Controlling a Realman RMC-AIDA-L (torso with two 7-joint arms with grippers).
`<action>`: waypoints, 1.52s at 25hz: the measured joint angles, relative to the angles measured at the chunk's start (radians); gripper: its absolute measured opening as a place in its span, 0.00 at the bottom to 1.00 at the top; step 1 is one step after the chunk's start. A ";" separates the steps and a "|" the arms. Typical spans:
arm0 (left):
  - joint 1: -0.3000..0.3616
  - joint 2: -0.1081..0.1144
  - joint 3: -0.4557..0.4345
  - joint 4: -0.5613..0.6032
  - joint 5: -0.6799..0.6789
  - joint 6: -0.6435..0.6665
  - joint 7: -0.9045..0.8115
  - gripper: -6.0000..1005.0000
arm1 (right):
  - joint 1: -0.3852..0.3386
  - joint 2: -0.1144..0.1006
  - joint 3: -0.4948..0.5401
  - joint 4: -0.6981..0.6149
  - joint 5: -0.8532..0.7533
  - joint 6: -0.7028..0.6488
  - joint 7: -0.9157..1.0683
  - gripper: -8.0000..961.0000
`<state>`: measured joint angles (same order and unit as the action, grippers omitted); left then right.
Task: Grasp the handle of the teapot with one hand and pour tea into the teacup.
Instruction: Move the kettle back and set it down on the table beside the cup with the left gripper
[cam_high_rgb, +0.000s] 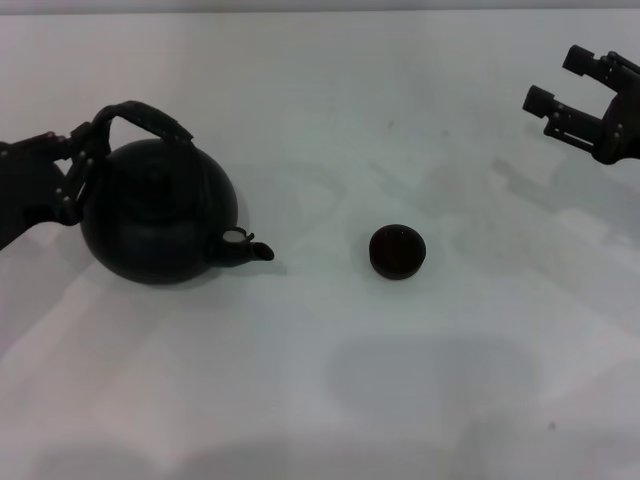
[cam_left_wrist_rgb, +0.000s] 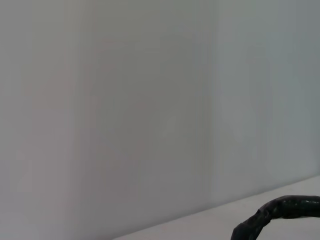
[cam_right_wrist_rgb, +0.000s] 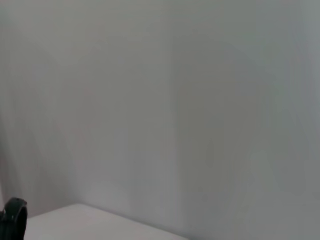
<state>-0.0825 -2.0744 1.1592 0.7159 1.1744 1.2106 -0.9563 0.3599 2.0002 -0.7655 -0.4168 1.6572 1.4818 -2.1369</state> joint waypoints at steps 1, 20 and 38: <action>-0.001 0.000 -0.004 -0.007 -0.002 0.004 0.007 0.12 | -0.001 0.000 0.000 0.003 -0.002 0.000 -0.006 0.88; -0.034 0.001 -0.044 -0.145 -0.016 0.030 0.083 0.11 | -0.006 0.000 0.000 0.017 -0.016 -0.004 -0.029 0.88; -0.030 0.002 -0.046 -0.214 -0.136 0.093 0.218 0.55 | -0.006 0.000 0.008 0.017 -0.016 -0.008 -0.029 0.88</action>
<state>-0.1124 -2.0723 1.1136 0.5015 1.0384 1.3033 -0.7383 0.3544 2.0002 -0.7576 -0.4003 1.6413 1.4739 -2.1660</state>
